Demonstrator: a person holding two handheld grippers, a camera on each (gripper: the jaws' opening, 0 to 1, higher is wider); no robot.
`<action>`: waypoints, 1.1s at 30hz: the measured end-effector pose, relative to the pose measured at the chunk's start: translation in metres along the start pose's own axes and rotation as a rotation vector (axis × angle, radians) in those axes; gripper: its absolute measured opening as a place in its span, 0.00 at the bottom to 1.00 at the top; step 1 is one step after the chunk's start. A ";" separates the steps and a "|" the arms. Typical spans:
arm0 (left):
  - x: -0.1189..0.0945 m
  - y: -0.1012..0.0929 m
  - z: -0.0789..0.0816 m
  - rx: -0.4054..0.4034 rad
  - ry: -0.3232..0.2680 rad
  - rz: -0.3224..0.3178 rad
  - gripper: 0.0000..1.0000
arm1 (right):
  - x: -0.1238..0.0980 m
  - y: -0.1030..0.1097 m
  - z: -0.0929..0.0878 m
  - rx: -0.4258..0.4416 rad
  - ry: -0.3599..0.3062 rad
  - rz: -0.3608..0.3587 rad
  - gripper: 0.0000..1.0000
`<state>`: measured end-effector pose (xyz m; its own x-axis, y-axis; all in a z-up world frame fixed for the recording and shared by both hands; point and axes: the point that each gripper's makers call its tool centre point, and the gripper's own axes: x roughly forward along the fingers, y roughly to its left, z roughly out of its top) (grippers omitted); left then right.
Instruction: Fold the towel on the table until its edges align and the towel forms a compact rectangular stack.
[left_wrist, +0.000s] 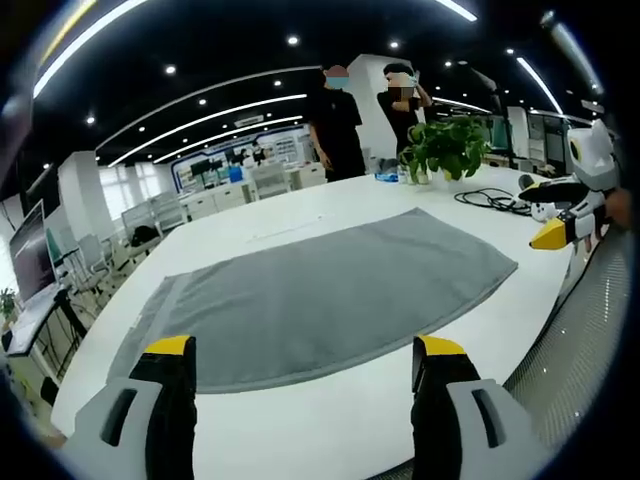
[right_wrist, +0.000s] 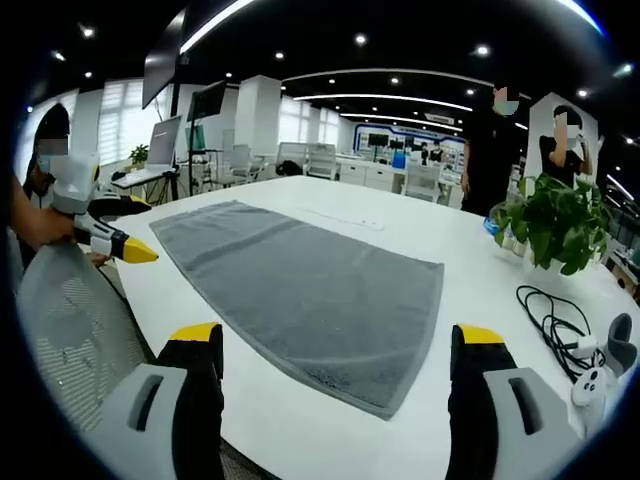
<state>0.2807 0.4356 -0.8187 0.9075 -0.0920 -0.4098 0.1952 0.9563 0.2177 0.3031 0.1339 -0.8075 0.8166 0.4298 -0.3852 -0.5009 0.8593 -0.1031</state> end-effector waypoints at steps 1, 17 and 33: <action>-0.001 0.001 0.002 -0.007 -0.010 0.001 0.90 | 0.000 0.000 0.000 0.002 0.000 0.003 0.95; 0.001 -0.001 0.000 -0.031 -0.022 -0.021 0.89 | -0.001 0.003 0.003 0.020 -0.019 0.014 0.99; 0.000 -0.006 0.005 -0.084 -0.038 -0.045 0.85 | 0.001 0.000 0.002 0.003 -0.017 0.003 0.99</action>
<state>0.2814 0.4281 -0.8162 0.9124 -0.1440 -0.3830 0.2053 0.9708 0.1239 0.3043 0.1343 -0.8062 0.8199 0.4370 -0.3698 -0.5025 0.8589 -0.0990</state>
